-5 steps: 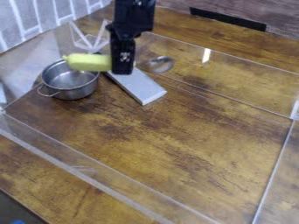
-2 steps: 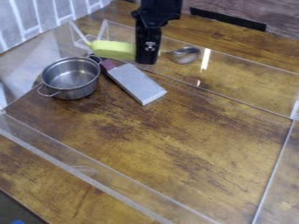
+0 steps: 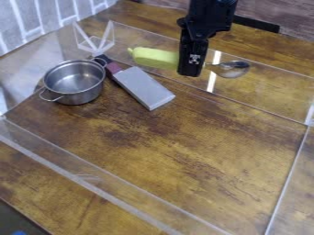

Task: Move the toy knife to the right side of the table

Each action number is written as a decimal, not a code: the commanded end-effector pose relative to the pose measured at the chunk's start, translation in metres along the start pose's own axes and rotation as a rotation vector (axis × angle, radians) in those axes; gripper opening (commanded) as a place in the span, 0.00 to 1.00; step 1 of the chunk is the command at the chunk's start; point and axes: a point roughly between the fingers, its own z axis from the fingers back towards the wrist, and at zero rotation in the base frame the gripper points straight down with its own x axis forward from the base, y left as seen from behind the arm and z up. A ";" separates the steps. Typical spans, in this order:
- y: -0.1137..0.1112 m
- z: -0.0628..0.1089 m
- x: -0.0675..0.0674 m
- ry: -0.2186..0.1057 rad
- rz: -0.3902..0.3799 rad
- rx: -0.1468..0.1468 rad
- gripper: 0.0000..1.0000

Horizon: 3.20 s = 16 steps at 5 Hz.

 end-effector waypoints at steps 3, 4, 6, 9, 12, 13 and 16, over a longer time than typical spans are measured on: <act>0.037 -0.001 0.005 -0.043 -0.071 0.077 1.00; 0.042 -0.021 0.007 -0.065 -0.218 0.085 1.00; 0.053 -0.049 -0.006 -0.074 -0.330 0.092 1.00; 0.061 -0.075 -0.007 -0.091 -0.382 0.095 0.00; 0.073 -0.014 0.009 -0.026 -0.310 0.107 0.00; 0.077 -0.027 0.009 -0.045 -0.324 0.110 1.00; 0.083 -0.065 0.004 -0.091 -0.362 0.104 0.00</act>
